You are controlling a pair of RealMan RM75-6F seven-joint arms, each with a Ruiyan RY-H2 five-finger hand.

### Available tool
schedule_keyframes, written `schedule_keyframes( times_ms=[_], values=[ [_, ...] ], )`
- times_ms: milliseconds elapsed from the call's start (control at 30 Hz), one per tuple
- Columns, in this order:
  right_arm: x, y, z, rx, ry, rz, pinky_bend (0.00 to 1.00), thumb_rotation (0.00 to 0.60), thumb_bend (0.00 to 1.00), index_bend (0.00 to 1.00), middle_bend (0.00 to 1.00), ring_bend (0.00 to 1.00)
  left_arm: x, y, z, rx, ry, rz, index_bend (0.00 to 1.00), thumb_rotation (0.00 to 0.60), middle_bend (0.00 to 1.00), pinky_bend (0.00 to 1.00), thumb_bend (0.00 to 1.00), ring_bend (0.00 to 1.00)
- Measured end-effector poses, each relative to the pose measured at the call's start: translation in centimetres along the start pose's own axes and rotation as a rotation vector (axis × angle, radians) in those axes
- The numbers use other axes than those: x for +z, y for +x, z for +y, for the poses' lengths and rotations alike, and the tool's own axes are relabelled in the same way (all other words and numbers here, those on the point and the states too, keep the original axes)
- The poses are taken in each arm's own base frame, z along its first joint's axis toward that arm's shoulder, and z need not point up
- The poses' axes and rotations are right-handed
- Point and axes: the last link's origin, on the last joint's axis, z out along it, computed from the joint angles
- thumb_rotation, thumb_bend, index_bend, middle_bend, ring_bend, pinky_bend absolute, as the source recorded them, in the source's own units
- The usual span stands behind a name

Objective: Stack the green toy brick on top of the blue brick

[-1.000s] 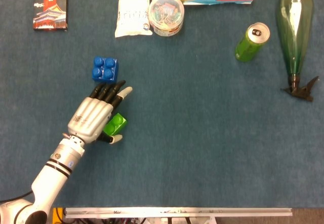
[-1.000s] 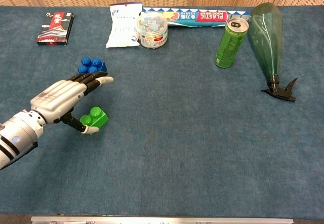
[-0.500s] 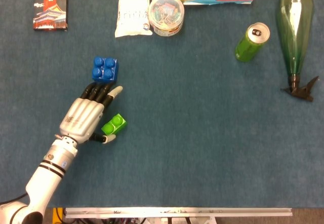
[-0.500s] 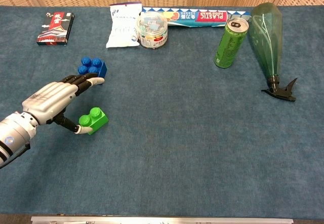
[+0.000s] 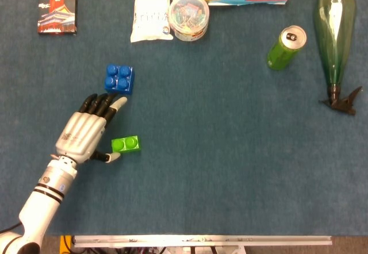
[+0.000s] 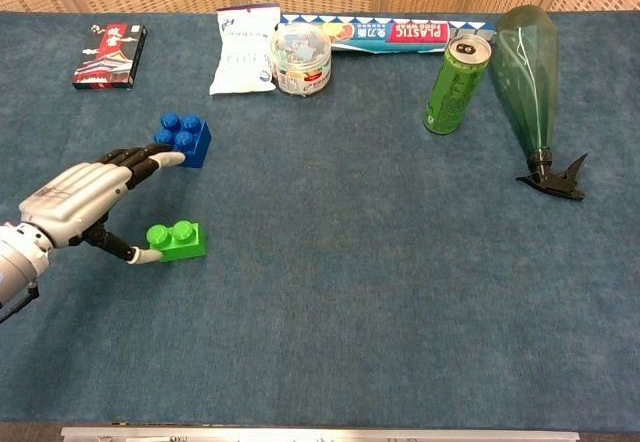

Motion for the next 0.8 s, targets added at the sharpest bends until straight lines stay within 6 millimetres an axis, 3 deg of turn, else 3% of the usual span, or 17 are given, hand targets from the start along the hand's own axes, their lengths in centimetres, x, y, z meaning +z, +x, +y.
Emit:
schedule_keyframes(
  times_ms=[500, 800],
  values=[
    [-0.1, 0.1, 0.0, 0.000, -0.001, 0.006, 0.46, 0.600, 0.38, 0.48, 0.45, 0.33, -0.3, 0.3, -1.3, 0.014, 0.031, 0.002, 0.00, 0.600, 0.00, 0.03, 0.02, 0.00],
    [-0.2, 0.1, 0.0, 0.003, 0.000, 0.005, 0.46, 0.600, 0.38, 0.48, 0.45, 0.33, -0.8, 1.3, 0.0, -0.028, 0.003, -0.070, 0.17, 0.600, 0.00, 0.03, 0.02, 0.00]
  ],
)
